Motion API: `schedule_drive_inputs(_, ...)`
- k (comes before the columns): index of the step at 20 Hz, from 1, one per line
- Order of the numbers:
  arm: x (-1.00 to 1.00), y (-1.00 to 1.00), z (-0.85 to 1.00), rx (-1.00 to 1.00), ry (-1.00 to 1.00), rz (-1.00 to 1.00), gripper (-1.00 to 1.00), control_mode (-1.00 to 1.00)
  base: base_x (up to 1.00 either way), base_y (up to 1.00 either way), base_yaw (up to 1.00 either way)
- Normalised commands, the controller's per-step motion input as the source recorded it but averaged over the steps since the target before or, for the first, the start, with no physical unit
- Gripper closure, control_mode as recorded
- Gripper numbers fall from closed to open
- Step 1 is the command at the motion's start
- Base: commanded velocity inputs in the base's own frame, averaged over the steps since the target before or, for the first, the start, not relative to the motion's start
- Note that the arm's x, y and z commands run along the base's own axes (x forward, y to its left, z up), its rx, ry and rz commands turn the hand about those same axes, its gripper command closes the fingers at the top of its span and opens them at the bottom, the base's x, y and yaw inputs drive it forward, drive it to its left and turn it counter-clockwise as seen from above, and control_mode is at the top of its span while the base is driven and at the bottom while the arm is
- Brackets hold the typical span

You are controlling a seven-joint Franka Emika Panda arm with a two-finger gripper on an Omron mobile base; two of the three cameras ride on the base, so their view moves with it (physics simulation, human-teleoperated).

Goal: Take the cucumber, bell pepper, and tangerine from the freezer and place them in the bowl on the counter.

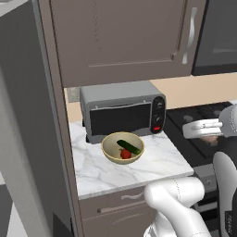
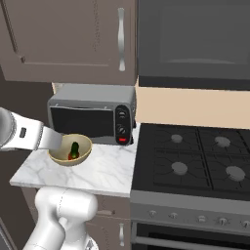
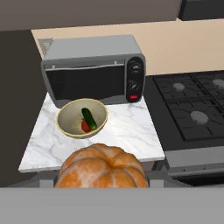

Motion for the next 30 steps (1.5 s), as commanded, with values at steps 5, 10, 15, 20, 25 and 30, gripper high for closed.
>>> schedule_drive_inputs(5, 0.0, 0.0, 0.0, 0.0, 0.0, 0.0, 1.0, 1.0, 0.17, 0.22, 0.12)
schedule_drive_inputs(10, 0.0, 0.0, 0.0, 0.0, 0.0, 0.0, 1.0, 1.0, 0.18, 0.2, 0.09)
schedule_drive_inputs(15, 0.0, 0.0, 0.0, 0.0, 0.0, 0.0, 1.0, 1.0, 0.29, 0.05, 0.0)
schedule_drive_inputs(20, 0.0, 0.0, 0.0, 0.0, 0.0, 0.0, 1.0, 1.0, 0.37, 0.0, -0.02)
schedule_drive_inputs(25, 0.0, 0.0, 0.0, 0.0, 0.0, 0.0, 1.0, 1.0, 0.41, 0.0, -0.01)
schedule_drive_inputs(30, 0.11, 0.0, 0.0, 0.0, 0.0, 0.0, 1.0, -1.0, 0.39, 0.0, 0.0)
